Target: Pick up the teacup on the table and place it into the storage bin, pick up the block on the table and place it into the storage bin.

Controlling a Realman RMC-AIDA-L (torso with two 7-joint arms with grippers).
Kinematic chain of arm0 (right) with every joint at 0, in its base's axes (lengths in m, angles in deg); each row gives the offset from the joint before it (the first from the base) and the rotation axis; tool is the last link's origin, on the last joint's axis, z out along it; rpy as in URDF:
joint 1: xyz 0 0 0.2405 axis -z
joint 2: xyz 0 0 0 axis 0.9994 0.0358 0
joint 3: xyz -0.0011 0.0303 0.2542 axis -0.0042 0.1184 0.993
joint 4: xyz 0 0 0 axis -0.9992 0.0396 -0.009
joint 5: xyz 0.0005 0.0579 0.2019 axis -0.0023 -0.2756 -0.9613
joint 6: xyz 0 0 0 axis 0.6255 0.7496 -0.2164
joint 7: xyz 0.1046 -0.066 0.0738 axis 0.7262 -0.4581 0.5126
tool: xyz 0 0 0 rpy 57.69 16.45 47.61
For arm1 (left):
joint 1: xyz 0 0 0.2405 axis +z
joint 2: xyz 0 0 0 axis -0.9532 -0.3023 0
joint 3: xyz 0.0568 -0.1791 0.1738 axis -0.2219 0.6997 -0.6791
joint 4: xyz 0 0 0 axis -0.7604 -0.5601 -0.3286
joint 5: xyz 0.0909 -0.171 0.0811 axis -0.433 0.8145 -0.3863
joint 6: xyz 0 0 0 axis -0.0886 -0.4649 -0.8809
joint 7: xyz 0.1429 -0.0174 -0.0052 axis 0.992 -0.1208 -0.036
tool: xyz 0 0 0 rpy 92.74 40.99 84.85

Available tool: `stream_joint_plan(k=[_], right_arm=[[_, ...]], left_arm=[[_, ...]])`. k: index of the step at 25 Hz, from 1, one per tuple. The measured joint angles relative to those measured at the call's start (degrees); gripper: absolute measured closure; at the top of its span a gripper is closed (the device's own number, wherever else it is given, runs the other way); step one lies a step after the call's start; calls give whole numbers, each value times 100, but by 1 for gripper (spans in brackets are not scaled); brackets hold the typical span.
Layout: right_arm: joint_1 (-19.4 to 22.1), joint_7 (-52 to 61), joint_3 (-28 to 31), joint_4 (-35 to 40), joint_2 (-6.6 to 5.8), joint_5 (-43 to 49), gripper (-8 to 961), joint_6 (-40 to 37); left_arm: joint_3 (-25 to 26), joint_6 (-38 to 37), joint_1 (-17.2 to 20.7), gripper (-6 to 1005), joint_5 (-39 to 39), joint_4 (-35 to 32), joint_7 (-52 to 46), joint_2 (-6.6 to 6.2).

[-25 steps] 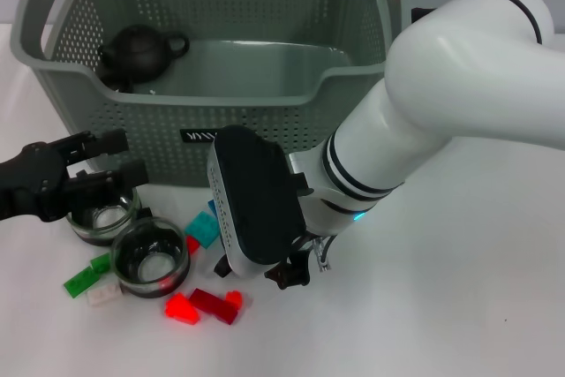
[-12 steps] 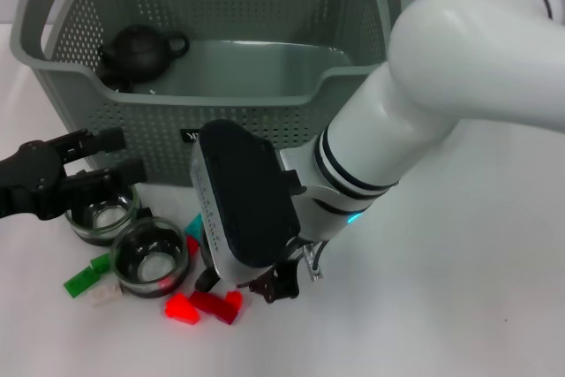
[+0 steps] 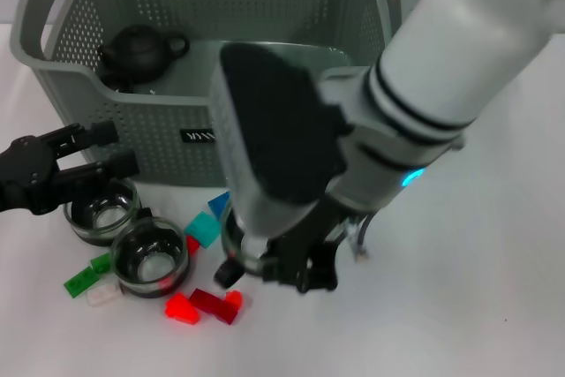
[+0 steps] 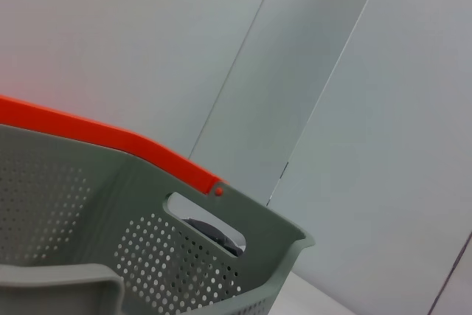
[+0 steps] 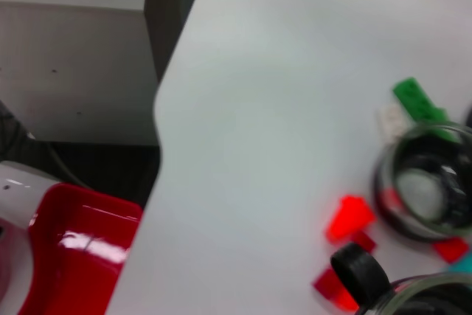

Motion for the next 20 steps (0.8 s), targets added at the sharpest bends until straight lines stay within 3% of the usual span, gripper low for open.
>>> stream_joint_plan(k=[5,9,13,16,20], right_arm=[[11,181,738,556,-5,472,879,-799],[-35,114,1330,815,-13,557,876,-1007],[-85,5,2033,1118,-33,576,873,-1041],[-239,-71,2875,1152,-40,514,871,-992],[-338,44,3586,1075,-40,468,868,-395]], left_arm=[[0,0,-9,186,45,0,1,0],[-2,9,-40,186,65,5,1,0],[-2,29,-52,187,85,9,-4,0],[-2,27,-48,187,138,9,-11,0],[-2,27,-40,187,158,10,-12,2]])
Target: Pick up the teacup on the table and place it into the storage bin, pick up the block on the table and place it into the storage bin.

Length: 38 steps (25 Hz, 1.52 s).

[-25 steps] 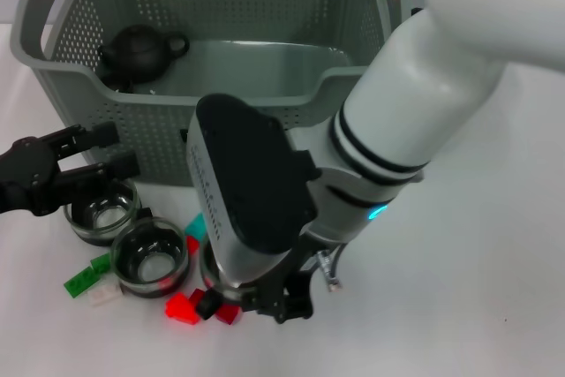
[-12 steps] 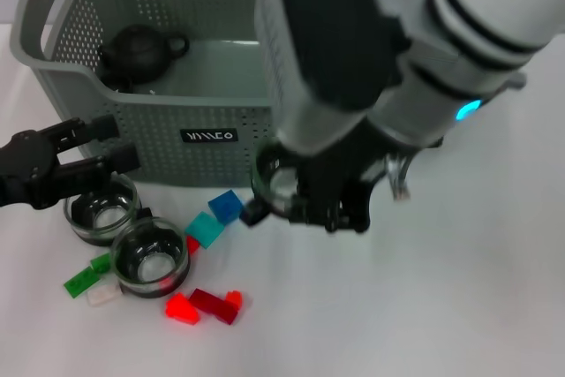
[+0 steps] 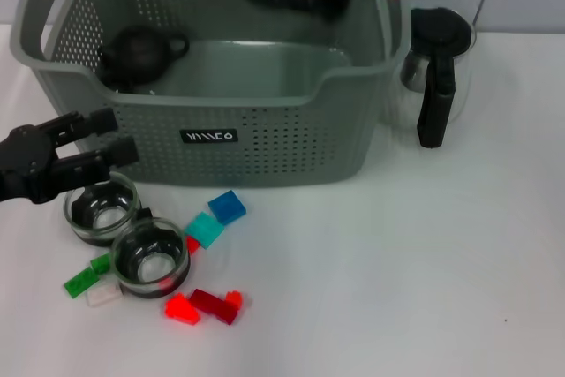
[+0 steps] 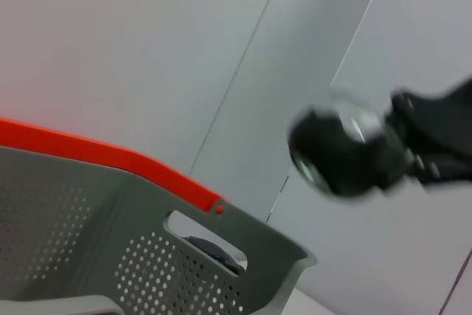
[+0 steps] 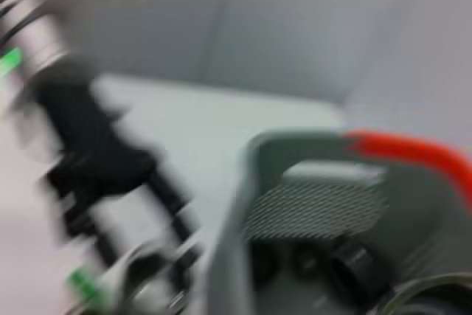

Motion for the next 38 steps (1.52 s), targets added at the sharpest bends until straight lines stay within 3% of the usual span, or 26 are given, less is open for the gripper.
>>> stream_joint_plan(k=[6,7,8,20,27,38], right_arm=[[-133,366,150,-833,-7,305,863,1292],[-251,364,145,-1360,-8,407,863,1692],[-251,364,145,-1360,-8,407,862,1692],[-1204,90,-66,-4454,-6,747,853,3915],[-1514,297,-74,-5538,11,1028,848,4703],[-1514,196,-186,-6195,54,971,840,5218]], left_arm=[[1,23,3,187,5,70,9,5],[1,24,0,187,6,73,10,4],[0,26,0,188,6,75,11,4],[0,40,44,188,6,79,34,23],[0,40,1,189,5,148,62,26],[0,45,-5,189,5,159,83,45]])
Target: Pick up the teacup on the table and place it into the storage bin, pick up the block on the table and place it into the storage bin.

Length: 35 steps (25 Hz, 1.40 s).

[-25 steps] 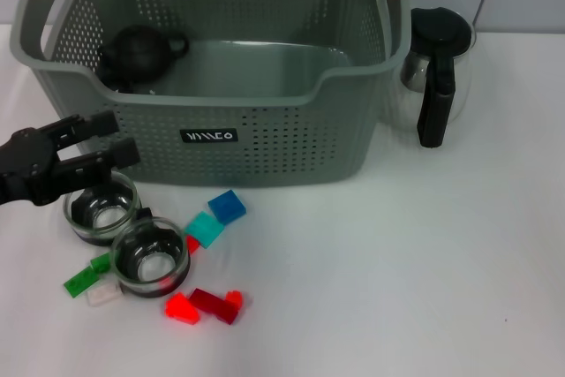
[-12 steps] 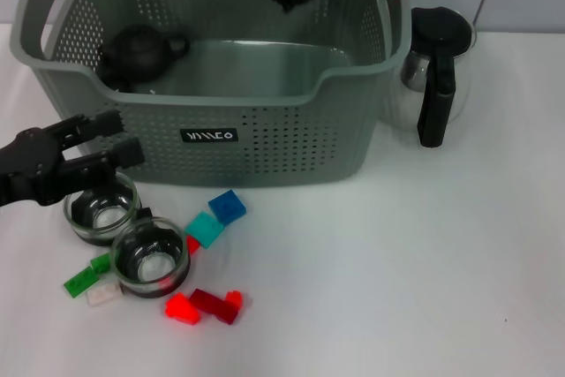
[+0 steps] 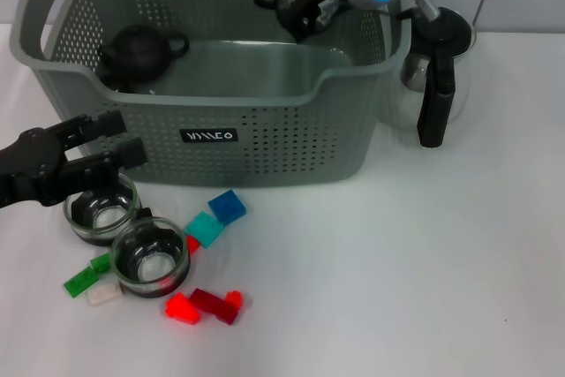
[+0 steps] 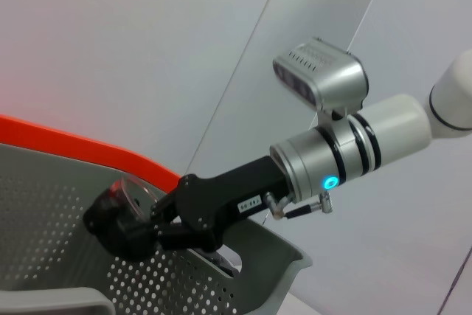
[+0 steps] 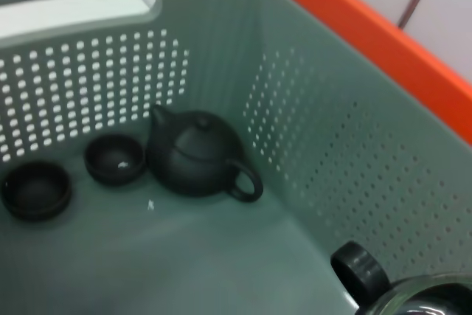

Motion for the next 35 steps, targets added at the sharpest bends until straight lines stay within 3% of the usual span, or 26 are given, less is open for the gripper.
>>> stream_joint_plan(k=[12,21,35], right_arm=[[-22,-97,-142,-262,19,-64,830,91],[-26,-251,-688,-196,39,-62,824,97],[-126,-369,-943,-118,33,-62,813,-150]], left_arm=[[0,0,-35,190,0,-2,0,6],[0,-1,-47,191,0,-2,0,13],[0,-1,-46,191,0,-2,0,23]])
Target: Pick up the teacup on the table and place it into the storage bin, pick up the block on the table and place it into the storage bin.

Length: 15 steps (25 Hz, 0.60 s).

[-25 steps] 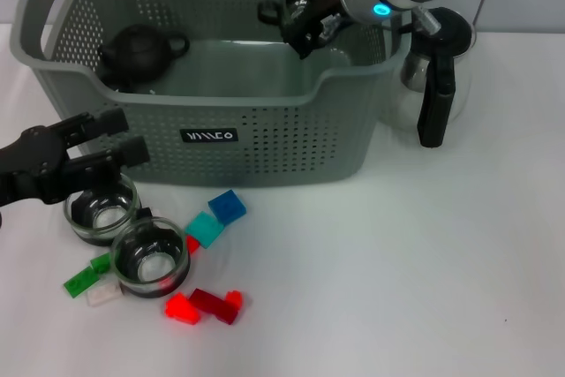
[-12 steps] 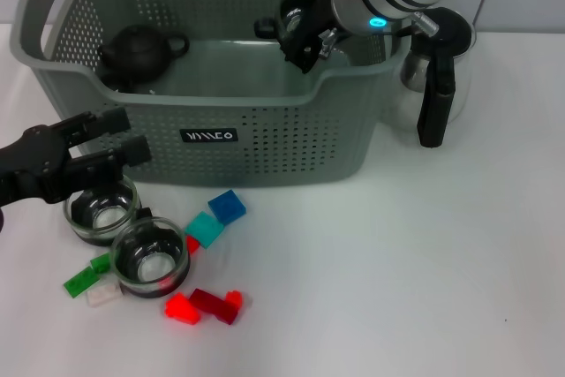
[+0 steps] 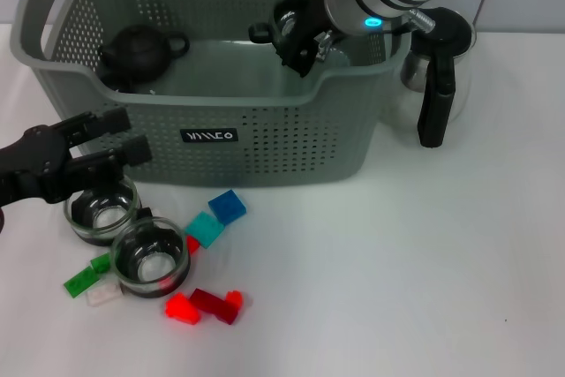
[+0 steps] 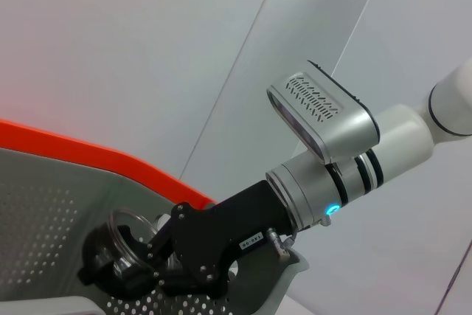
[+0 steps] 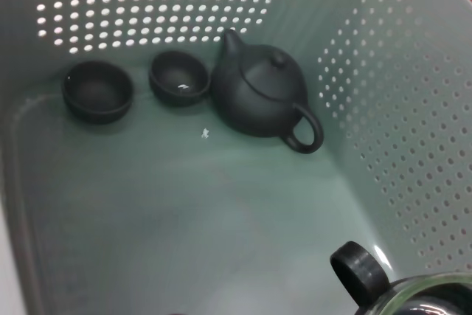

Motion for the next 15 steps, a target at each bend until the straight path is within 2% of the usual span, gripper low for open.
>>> stream_joint_plan(k=[15], right_arm=[[-20,33,57,173,-26,-10,802,-293]], left_arm=[[0,0,10,192,0,0,9,17]])
